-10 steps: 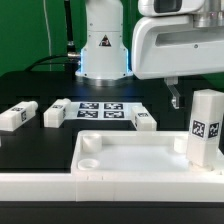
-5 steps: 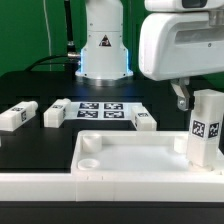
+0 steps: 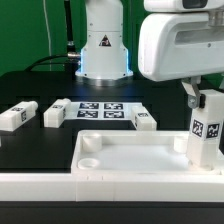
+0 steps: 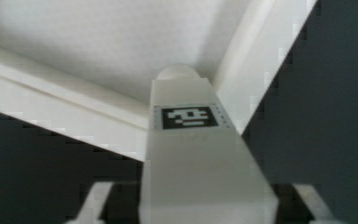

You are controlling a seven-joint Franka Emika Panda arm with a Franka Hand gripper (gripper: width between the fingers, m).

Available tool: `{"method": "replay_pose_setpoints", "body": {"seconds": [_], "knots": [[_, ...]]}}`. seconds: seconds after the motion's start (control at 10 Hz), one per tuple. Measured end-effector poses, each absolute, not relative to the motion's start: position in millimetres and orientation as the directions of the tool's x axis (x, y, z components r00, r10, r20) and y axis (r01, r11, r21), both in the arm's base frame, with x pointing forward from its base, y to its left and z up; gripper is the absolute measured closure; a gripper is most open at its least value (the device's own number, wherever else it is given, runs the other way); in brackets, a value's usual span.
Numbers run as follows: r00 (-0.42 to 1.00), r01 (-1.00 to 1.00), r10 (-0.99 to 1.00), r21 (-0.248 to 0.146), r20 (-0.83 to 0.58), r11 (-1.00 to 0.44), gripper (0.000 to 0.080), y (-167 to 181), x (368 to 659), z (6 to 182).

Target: Assemble desk

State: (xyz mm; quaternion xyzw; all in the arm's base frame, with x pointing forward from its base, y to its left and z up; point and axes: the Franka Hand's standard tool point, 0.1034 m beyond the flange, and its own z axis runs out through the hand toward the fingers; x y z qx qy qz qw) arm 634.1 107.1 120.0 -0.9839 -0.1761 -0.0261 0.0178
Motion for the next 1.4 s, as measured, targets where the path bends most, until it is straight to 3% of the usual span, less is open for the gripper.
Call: {"method": "replay_pose_setpoints", "body": {"seconds": [0.3,0.7,1.1,1.4], "knots": [[0.959,0.279,0.277,-0.03,0.056,-0.96,0.0507,106.2,634.2,119.9],[0.991,-0.125,-0.129,-0.074,0.044,-0.989,0.0507,102.2,634.2,118.7],[0.863,-0.504,-0.506,-0.095,-0.001,-0.859,0.0507,100.6,633.5,118.1],[0.734,-0.678,-0.679,-0.093,-0.025,-0.729,0.0507,101.1,633.1,117.8]]}}
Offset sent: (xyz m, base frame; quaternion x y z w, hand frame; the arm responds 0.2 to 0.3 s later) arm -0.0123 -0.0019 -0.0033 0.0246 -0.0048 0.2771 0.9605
